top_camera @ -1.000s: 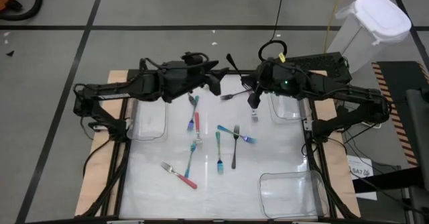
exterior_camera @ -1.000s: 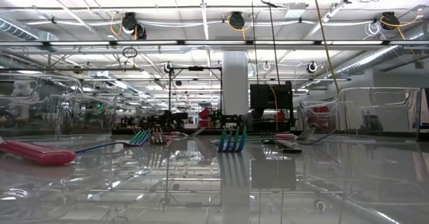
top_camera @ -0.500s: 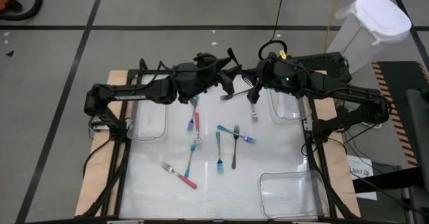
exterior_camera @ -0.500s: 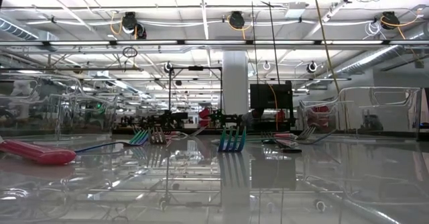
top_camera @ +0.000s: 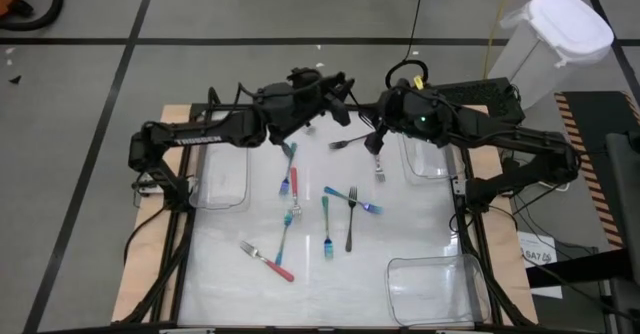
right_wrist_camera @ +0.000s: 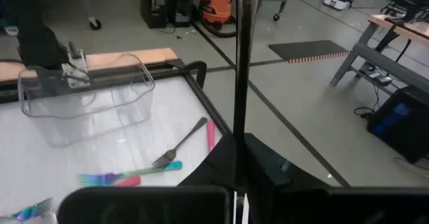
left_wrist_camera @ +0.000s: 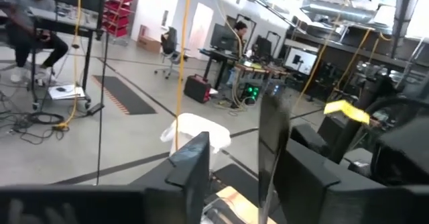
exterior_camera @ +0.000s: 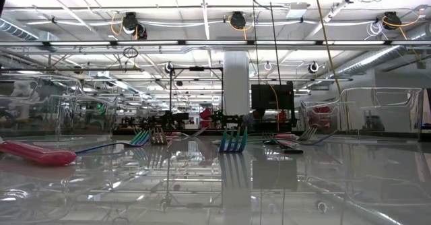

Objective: Sort silverware by color (type)
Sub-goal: Put the black fork into the top right transparent bin

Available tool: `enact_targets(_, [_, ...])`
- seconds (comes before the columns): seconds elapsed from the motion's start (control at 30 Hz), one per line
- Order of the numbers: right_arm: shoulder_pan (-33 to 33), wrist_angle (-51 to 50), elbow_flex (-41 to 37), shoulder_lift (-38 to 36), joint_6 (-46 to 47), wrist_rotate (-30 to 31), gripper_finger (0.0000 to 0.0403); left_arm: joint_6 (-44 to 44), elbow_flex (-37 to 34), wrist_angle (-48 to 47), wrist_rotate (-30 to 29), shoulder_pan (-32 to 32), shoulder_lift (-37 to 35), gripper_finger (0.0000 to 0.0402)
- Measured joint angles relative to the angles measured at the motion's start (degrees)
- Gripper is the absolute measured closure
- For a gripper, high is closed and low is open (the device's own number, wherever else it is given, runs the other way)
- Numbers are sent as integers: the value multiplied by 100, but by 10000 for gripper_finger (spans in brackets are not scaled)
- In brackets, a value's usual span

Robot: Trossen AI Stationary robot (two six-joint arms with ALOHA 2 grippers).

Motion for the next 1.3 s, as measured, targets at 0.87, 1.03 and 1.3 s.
enact_targets(0.87, [-151, 4, 0, 58, 20, 577, 394, -496, 0, -421, 184, 145, -4, 302])
enact_targets(1.03, [-150, -4, 2, 110, 20, 576, 394, -425, -2, -424, 363, 164, -4, 302])
enact_targets(1.3, [-149, 3, 2, 223, 24, 573, 394, -366, 0, -433, 403, 164, -4, 305])
